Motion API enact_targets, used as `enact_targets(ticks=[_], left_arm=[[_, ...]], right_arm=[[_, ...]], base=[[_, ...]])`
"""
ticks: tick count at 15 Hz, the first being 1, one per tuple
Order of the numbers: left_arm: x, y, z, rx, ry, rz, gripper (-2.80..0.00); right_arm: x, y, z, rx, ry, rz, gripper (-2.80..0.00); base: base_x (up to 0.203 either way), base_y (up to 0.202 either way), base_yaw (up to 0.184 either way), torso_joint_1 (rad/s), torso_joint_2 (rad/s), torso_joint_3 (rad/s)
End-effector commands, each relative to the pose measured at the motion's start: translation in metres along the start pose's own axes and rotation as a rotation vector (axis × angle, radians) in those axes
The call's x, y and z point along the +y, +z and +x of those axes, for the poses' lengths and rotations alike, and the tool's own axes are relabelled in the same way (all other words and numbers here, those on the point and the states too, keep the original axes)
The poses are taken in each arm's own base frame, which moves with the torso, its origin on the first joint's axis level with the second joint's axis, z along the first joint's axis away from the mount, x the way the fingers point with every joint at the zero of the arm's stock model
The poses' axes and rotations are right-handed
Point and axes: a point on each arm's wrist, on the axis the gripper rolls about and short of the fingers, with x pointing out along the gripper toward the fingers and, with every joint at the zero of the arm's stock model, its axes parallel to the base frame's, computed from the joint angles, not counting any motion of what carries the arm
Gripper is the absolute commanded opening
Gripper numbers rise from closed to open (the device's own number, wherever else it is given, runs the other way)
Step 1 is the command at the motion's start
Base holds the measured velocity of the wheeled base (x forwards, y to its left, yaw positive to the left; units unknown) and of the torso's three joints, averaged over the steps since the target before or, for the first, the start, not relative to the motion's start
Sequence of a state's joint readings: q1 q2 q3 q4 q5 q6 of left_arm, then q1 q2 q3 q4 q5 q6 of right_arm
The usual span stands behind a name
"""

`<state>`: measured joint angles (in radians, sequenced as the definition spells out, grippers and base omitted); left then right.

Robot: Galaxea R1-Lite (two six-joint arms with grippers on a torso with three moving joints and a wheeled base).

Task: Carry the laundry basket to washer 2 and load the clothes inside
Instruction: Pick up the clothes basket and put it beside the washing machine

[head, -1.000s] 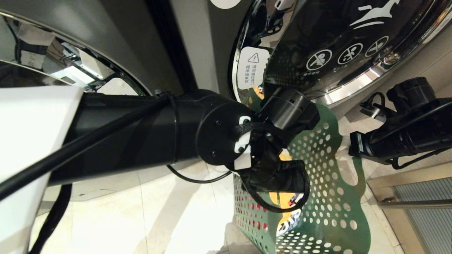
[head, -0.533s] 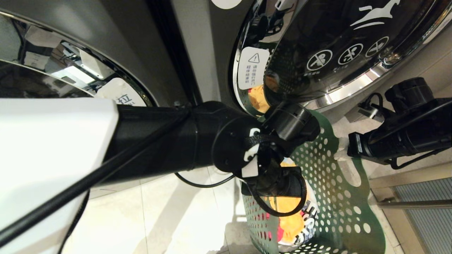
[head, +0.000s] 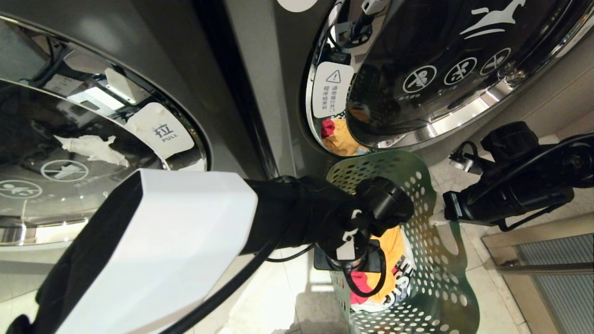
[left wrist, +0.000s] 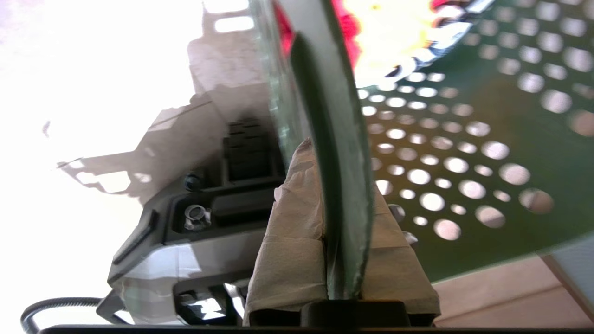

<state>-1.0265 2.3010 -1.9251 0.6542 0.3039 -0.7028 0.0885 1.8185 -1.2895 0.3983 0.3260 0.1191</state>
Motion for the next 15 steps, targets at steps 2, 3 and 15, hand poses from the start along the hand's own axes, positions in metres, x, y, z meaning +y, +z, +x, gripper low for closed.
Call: enact_targets(ticks=[2,3,15], left_arm=[[0.006,-0.003,0.023,0.032,0.047,-0.008,-2.8],[0.006,-0.004,0.026,0.037,0.053,-0.007,-2.8],[0.011,-0.018,0.067,0.009,0.211,-0.036,-2.8]], right_arm=[[-0.006,-0.002,0.023,0.062,-0.001,0.0,-2.8],[-0.007,-0.003,0.028,0.076,-0.001,0.0,-2.8],[-0.008,-0.006,0.069,0.134,0.012,-0.011,-2.8]], base=[[0.0,0.0,0.0,0.0,0.0,0.0],[0.0,0.0,0.0,0.0,0.0,0.0],[0.0,0.0,0.0,0.0,0.0,0.0]])
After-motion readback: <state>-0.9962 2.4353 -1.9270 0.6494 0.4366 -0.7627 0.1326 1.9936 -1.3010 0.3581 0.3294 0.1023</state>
